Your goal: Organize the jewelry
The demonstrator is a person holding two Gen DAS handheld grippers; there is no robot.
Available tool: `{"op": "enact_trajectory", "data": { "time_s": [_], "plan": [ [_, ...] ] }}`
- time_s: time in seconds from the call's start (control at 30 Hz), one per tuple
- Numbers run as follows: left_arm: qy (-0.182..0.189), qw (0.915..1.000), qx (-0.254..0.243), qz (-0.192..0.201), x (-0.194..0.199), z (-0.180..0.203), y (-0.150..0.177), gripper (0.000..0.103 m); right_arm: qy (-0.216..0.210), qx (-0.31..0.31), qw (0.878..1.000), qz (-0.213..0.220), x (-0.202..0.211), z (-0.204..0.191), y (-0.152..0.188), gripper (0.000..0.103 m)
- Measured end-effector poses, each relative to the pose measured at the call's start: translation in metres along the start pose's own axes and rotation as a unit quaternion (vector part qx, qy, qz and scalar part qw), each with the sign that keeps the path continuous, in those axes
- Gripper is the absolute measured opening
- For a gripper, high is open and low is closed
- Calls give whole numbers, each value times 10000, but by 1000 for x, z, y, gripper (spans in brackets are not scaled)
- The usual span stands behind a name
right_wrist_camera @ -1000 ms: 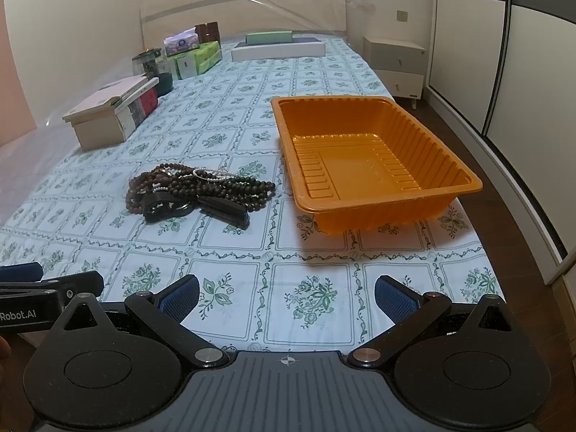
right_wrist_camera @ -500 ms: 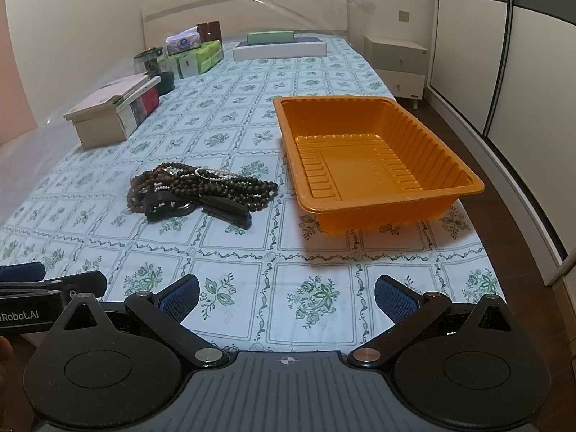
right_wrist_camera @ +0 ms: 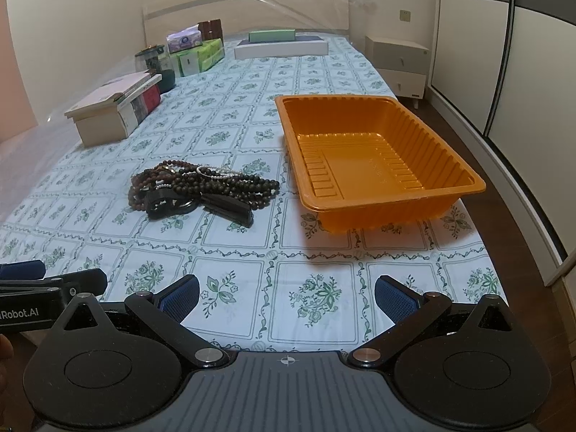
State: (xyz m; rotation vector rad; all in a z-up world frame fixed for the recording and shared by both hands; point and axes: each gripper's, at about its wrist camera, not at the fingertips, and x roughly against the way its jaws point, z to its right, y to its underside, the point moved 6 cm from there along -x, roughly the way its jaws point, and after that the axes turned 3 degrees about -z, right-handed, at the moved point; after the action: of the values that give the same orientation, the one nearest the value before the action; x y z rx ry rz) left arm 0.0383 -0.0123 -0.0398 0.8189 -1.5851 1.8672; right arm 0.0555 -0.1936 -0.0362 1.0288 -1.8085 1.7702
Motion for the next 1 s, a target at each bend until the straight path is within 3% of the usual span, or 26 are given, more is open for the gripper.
{"op": "enact_trajectory", "data": {
  "time_s": [1.0],
  "plan": [
    [93,9999,25,-41,-4,2,-1,102,-14,-131,9999,15,-1,6,-3,103]
  ]
}}
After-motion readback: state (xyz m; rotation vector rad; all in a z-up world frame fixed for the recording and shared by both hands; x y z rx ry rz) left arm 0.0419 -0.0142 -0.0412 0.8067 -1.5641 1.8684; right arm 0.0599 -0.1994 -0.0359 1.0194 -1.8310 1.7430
